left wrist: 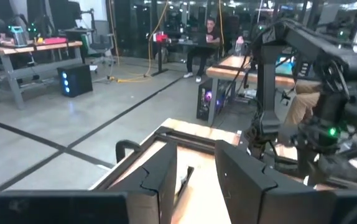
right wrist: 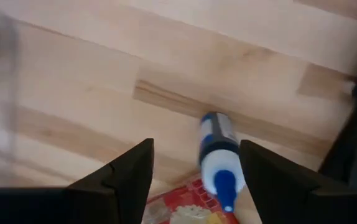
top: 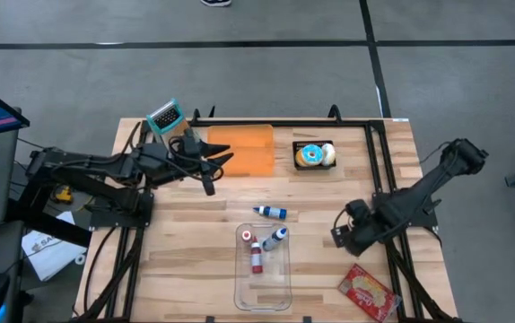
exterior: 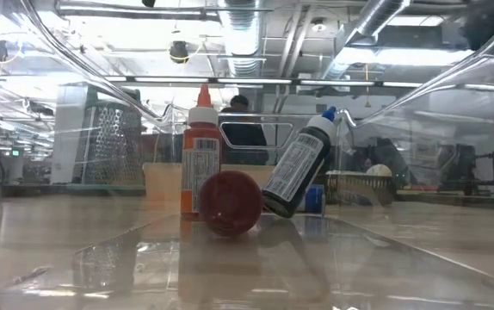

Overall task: Pick & Place Food Item
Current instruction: Put the right blue food coloring bottle into the transparent bin

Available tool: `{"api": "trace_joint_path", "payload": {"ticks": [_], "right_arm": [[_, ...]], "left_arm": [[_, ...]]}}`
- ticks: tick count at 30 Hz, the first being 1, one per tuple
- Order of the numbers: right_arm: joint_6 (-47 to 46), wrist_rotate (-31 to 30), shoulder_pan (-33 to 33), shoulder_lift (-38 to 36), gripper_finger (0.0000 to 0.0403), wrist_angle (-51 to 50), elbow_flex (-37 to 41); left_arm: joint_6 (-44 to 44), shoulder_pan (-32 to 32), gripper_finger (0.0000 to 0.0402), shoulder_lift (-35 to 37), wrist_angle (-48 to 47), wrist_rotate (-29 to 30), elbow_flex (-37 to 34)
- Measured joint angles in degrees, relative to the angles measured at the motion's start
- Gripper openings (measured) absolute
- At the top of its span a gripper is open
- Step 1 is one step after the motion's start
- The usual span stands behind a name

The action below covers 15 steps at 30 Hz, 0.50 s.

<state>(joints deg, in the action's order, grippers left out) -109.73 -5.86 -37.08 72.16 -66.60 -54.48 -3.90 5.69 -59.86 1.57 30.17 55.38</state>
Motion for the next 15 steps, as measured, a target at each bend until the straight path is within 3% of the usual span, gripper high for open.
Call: {"api": "trace_joint_path", "payload": {"ticks": [8, 15], "right_arm": [[-10.00, 0.02, -5.01, 4.70, 0.0250, -1.65, 0.00], [-12.24, 0.01, -5.99, 5.95, 0.0249, 0.64, 0.46]], "left_arm": [[-0.02, 0.00, 0.0104, -0.19, -0.76, -0.03, 0.00], [-1.13, 0.00, 0.0104, 0.73, -4.31, -0.03, 0.02]]}}
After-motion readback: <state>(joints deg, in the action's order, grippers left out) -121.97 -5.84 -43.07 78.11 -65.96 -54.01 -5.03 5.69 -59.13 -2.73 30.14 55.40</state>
